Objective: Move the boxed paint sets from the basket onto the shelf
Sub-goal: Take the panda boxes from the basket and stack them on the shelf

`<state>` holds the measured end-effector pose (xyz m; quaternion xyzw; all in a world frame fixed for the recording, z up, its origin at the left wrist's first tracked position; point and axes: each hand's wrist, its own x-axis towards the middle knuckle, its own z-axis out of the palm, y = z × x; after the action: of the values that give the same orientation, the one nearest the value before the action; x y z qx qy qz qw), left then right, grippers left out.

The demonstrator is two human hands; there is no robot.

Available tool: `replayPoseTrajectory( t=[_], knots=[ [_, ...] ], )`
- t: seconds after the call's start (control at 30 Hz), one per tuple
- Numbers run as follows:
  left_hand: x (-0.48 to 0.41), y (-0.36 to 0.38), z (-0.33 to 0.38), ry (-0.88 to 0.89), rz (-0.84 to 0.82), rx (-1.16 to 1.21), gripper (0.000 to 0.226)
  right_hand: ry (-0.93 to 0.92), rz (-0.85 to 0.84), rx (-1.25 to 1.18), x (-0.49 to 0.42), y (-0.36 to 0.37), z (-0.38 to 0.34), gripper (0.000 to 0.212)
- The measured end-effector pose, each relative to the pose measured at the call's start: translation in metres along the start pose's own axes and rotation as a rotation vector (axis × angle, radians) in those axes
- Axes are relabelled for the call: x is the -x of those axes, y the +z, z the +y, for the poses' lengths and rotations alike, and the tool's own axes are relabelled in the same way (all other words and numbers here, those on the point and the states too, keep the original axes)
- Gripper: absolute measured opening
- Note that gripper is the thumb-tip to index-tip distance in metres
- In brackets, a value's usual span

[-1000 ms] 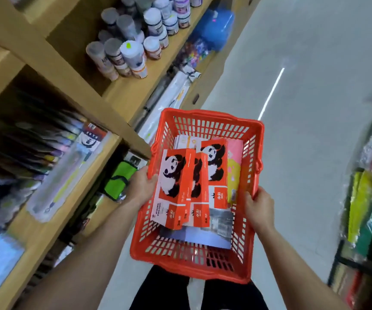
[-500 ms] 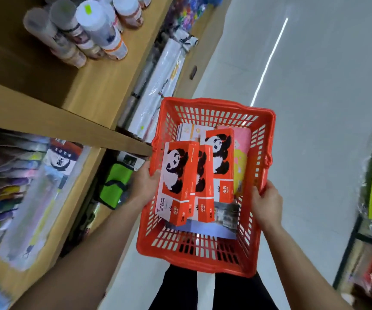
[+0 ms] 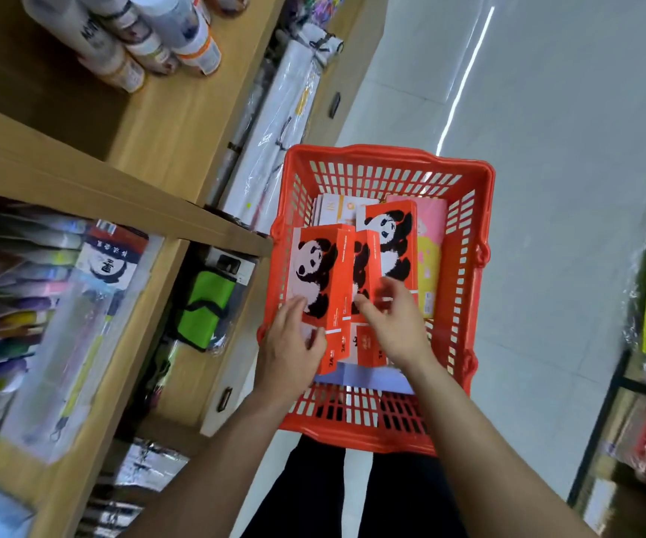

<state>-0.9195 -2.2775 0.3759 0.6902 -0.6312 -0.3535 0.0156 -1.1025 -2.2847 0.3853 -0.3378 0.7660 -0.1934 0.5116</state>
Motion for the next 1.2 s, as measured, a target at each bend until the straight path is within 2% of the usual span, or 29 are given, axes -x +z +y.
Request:
replayPoseTrajectory(
  t=[0.07, 0.13, 0.23, 0.4, 0.7, 0.8, 0.9, 0.97, 1.03, 1.13, 1.2],
  knots=[
    [0.002, 0.011, -0.002, -0.088, -0.075, 0.038, 0.06, 0.082, 0.001, 0.04, -0.008, 0.013, -0.003, 0.096],
    [0.002, 0.017, -0.006, -0.108, -0.077, 0.08, 0.059, 0.134, 0.035, 0.07, -0.018, 0.019, -0.003, 0.114],
    [0.005, 0.02, -0.012, -0.125, -0.043, 0.189, 0.055, 0.142, -0.018, 0.017, -0.027, 0.025, -0.003, 0.111],
    [0.007, 0.025, -0.017, -0.147, 0.0, 0.314, 0.047, 0.15, -0.025, -0.108, -0.036, 0.022, -0.001, 0.092],
    [0.01, 0.03, -0.022, -0.112, -0.009, 0.463, 0.048, 0.108, -0.062, -0.033, -0.038, 0.038, -0.007, 0.139],
    [0.013, 0.031, -0.022, -0.106, -0.012, 0.531, 0.046, 0.062, -0.003, 0.032, -0.033, 0.037, -0.003, 0.133],
    [0.021, 0.036, -0.019, -0.005, -0.012, 0.453, 0.043, 0.015, 0.069, 0.093, -0.027, 0.021, 0.008, 0.128],
    [0.022, 0.041, -0.014, 0.011, -0.027, 0.523, 0.031, 0.02, 0.05, 0.064, -0.024, 0.008, 0.022, 0.124],
    [0.018, 0.044, -0.008, -0.057, 0.006, 0.551, 0.03, -0.001, -0.007, 0.01, -0.021, 0.004, 0.032, 0.106],
    [0.005, 0.05, -0.004, -0.237, -0.024, 0.544, 0.07, -0.016, -0.014, -0.06, -0.022, 0.004, 0.041, 0.088],
    [-0.001, 0.053, -0.004, -0.287, -0.077, 0.527, 0.092, 0.009, -0.018, -0.137, -0.024, 0.002, 0.048, 0.077]
  ],
)
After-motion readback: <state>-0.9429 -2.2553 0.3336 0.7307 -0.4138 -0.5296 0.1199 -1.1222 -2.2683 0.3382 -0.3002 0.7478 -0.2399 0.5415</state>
